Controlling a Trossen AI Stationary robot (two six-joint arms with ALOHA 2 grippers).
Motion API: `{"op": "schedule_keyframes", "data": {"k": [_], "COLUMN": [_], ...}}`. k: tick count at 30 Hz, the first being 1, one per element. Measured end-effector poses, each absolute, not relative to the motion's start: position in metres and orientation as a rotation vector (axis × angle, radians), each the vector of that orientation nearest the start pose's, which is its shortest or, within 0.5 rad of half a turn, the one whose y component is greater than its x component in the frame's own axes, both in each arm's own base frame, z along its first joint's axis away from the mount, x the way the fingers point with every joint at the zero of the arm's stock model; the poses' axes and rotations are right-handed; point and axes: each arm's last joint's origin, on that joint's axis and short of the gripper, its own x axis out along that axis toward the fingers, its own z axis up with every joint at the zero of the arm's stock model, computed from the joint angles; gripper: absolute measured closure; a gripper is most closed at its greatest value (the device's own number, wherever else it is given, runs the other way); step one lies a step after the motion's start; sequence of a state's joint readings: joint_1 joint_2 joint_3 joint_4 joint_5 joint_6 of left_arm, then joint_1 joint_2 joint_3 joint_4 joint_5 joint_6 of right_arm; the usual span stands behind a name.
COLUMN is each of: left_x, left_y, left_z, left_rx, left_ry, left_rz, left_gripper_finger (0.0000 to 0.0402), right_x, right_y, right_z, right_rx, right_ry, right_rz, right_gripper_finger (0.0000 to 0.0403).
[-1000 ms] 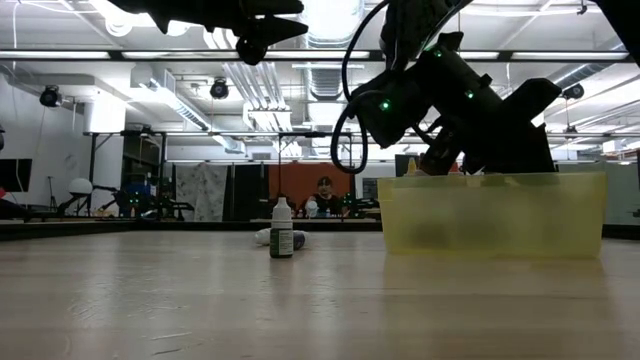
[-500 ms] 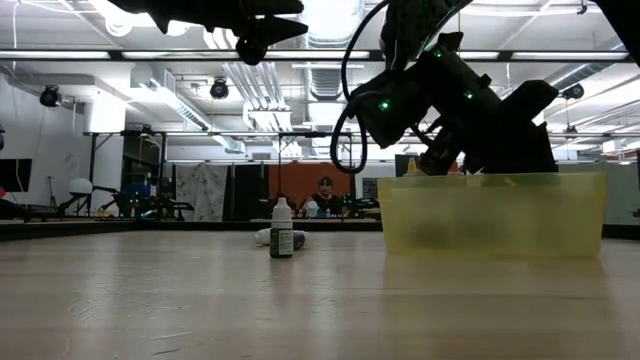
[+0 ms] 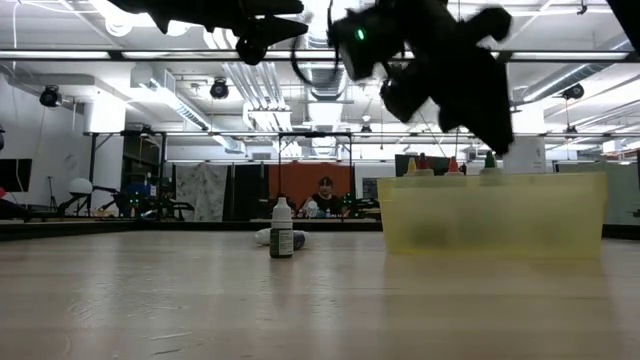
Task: Pick & Place food coloring
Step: Put the small green food coloring bottle into the yellow bin
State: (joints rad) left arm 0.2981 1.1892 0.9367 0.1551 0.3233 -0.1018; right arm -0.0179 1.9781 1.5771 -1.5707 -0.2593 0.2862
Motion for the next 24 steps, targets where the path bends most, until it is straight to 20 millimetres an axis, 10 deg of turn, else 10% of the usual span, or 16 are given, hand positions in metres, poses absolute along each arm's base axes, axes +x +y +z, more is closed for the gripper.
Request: {"op": "schedule_keyframes", "data": {"k": [11, 24], "left_x": [0.242, 0.200], "left_y": [0.065, 0.053], "left_z": [0.345, 0.351], "left_rx": [-0.073, -0.095], "left_ry": [0.114, 0.238], "left_rz": [-0.012, -0.008], "left_gripper_finger": [0.0283, 0.0401], "right_x": [0.374, 0.401], "right_y": [0.014, 0.017], "right_z": [0.273, 0.268], "right_rx": [0.313, 0.184], "right_ry": [1.550, 1.266], "right_rz": [-0.005, 0.061], "right_gripper_finger": [0.0267, 0.0257]}}
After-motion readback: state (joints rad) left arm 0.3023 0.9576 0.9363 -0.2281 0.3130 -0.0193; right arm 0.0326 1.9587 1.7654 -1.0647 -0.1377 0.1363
